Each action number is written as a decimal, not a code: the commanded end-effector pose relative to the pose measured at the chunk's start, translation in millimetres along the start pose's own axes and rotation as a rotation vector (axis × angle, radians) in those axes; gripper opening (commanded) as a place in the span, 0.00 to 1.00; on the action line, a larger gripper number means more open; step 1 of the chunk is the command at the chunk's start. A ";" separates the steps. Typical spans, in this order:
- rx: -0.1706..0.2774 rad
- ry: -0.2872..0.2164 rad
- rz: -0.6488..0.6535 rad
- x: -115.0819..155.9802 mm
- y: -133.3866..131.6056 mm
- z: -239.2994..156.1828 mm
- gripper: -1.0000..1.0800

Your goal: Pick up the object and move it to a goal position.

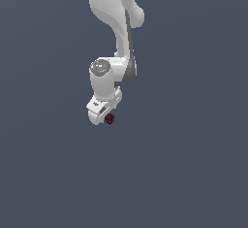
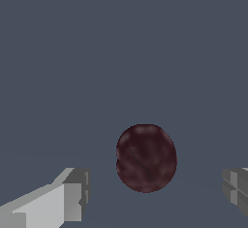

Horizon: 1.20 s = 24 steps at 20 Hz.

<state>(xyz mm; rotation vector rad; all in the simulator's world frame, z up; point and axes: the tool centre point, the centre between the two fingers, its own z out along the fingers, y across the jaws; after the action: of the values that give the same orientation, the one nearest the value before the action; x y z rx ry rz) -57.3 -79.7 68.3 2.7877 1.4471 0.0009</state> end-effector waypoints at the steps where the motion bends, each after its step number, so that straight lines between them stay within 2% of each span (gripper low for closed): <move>1: 0.001 0.000 -0.001 -0.2 -0.8 10.5 0.96; 11: 0.001 0.000 -0.004 -0.2 -0.5 40.0 0.96; 12: 0.001 0.000 -0.004 -0.2 -0.5 40.0 0.00; 24: 0.000 0.000 -0.003 0.2 0.4 39.3 0.00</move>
<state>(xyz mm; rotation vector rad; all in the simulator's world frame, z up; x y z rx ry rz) -57.4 -80.1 29.1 2.7854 1.4510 0.0005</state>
